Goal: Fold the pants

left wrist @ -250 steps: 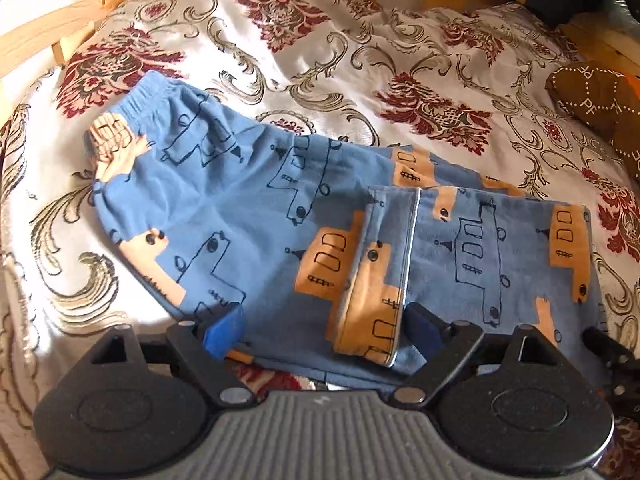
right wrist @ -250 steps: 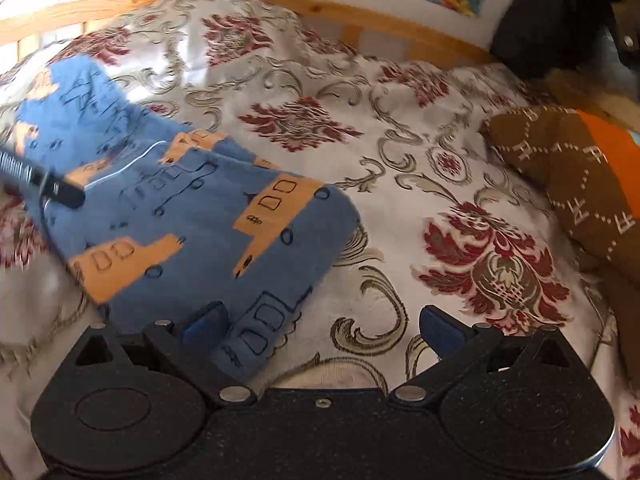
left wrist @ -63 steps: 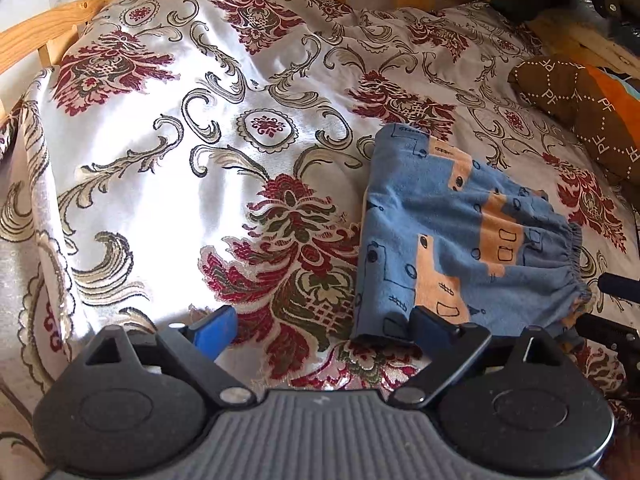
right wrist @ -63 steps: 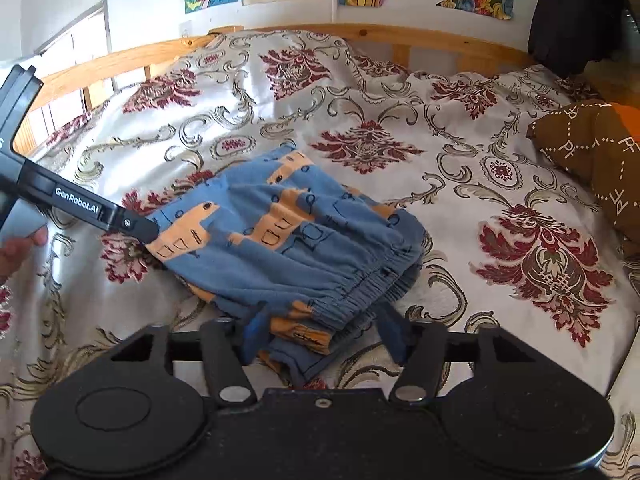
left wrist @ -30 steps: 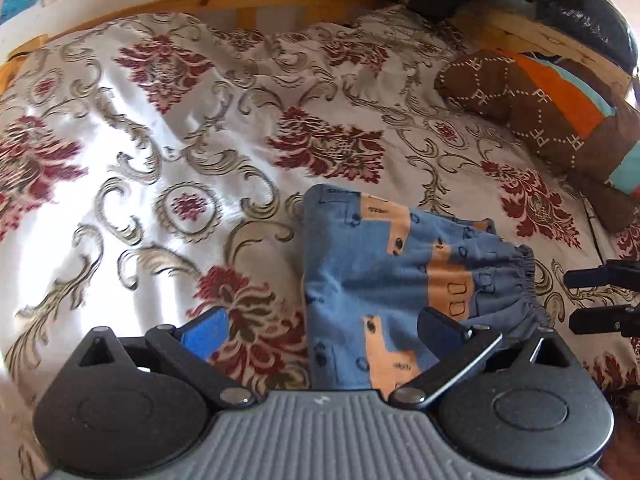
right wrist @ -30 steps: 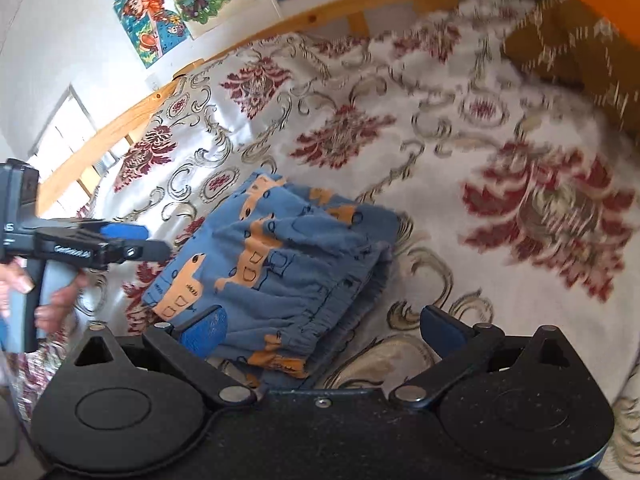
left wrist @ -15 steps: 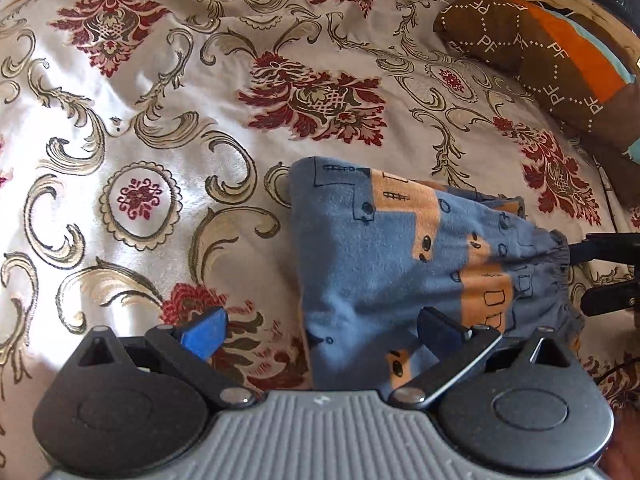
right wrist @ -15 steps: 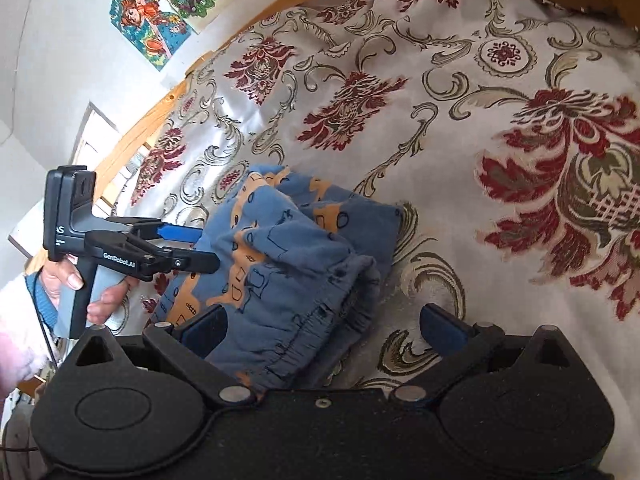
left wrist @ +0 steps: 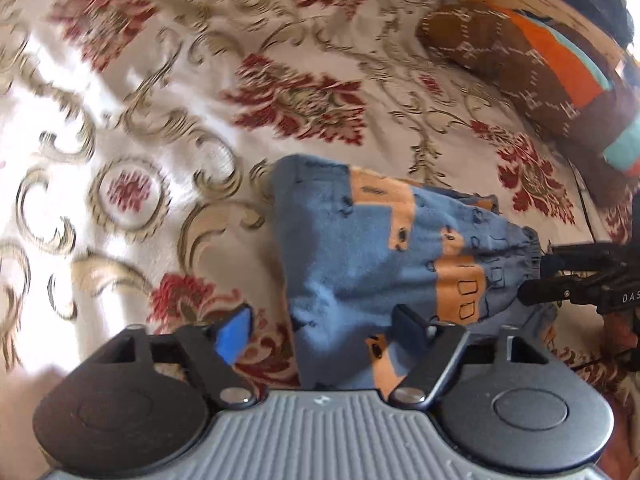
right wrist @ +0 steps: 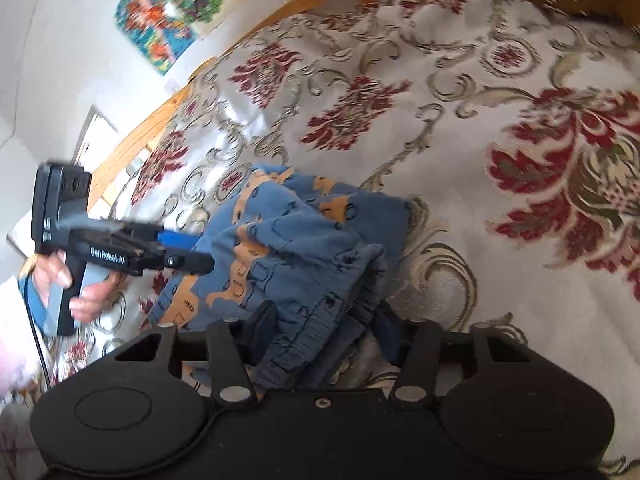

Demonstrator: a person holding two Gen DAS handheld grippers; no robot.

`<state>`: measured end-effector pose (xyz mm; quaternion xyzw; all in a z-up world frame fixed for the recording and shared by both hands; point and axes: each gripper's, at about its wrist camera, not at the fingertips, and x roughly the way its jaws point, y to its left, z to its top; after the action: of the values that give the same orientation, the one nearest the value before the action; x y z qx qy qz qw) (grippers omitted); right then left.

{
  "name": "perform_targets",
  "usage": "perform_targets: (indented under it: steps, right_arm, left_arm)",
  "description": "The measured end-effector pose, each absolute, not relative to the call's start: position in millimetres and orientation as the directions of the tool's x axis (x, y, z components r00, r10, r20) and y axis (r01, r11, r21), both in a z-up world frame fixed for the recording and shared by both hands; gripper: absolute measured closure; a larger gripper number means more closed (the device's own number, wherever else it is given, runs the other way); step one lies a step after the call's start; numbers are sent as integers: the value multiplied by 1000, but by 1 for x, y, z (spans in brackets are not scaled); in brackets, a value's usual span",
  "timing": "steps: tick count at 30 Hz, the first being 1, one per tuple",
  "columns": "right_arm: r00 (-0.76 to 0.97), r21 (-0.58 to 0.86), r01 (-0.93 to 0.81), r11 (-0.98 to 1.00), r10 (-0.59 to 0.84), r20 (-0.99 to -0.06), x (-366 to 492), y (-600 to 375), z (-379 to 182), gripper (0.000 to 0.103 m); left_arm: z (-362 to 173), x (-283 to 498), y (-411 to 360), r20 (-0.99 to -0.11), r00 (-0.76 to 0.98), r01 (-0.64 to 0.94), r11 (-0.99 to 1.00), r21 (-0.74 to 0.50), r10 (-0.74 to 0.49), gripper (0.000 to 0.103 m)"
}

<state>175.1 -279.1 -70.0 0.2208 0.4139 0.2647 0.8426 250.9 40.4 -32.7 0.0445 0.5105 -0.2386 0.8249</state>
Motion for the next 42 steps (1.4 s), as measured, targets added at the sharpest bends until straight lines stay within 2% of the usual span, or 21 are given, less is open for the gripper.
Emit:
perform_targets:
  steps: [7, 12, 16, 26, 28, 37, 42]
  right_arm:
    - [530, 568, -229, 791, 590, -609, 173, -272, -66, 62]
    - [555, 537, -210, 817, 552, -622, 169, -267, -59, 75]
    - [581, 527, -210, 823, 539, -610, 164, -266, -53, 80]
    - [605, 473, -237, 849, 509, -612, 160, -260, -52, 82]
    - [615, 447, -250, 859, 497, -612, 157, -257, -51, 82]
    - [666, 281, -357, 891, 454, -592, 146, -246, -35, 86]
    - [700, 205, -378, 903, 424, -575, 152, -250, -21, 88]
  left_arm:
    - [-47, 246, 67, -816, 359, 286, 886, -365, -452, 59]
    - [-45, 238, 64, -811, 395, 308, 894, -326, -432, 67]
    - [-40, 236, 64, -805, 401, 311, 892, -329, -437, 76]
    - [-40, 231, 62, -803, 417, 315, 896, -313, -426, 77]
    - [-39, 231, 63, -795, 428, 309, 897, -317, -429, 80]
    - [-22, 211, 45, -733, 547, 393, 897, -201, -404, 84]
    - [-10, 203, 33, -656, 625, 406, 894, -189, -423, 84]
